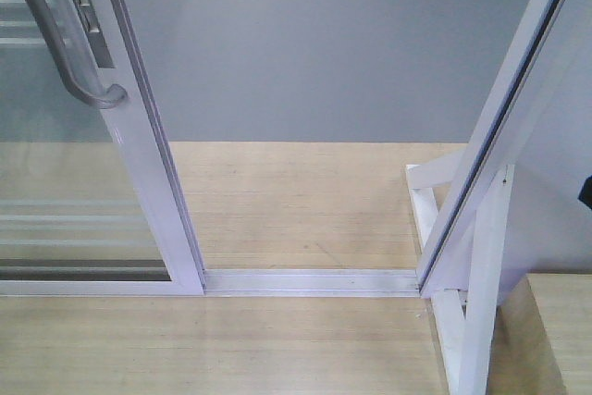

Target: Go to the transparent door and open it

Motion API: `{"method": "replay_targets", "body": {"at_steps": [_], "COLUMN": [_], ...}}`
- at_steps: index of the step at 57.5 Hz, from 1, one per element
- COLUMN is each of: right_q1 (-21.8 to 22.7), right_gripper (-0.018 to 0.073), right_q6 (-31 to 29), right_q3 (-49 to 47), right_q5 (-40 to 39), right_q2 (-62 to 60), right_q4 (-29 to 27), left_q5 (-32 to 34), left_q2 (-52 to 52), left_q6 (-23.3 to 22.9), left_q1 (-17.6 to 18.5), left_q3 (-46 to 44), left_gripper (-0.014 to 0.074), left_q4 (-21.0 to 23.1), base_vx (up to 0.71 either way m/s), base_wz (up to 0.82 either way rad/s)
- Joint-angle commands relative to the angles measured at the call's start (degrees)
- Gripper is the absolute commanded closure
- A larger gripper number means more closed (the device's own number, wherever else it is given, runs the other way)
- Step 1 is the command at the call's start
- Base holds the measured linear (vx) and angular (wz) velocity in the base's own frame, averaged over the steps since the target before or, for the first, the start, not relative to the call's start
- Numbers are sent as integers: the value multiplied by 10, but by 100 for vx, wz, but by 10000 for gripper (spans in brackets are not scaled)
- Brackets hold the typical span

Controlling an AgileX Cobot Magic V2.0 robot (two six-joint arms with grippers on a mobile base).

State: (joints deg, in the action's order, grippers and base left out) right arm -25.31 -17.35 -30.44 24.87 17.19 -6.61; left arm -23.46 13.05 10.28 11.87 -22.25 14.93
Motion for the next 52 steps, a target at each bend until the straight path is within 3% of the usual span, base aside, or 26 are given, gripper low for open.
{"method": "replay_targets", "body": {"at_steps": [1,8,47,52], "right_q1": [1,1,1,1], "right_gripper": [563,563,559,559], "right_q6": [50,64,65,65], "right_q3": [-17,-17,-17,-17], "right_q5": [-33,-33,-30,-30], "right_q2": [-4,-4,-4,-4], "right_q4": [52,79,72,72], "left_q5": [-6,-14,-14,-13], "left_q2": [-45,-85,-93,-93], "left_q6": [-1,-2,-3,0], "left_q1": [3,3,3,3], "left_q3": [-8,0,-1,-1], "left_gripper": [602,602,602,602], "left_q4": [11,11,12,-21], "base_vx": [0,0,0,0], "base_wz": [0,0,0,0]}}
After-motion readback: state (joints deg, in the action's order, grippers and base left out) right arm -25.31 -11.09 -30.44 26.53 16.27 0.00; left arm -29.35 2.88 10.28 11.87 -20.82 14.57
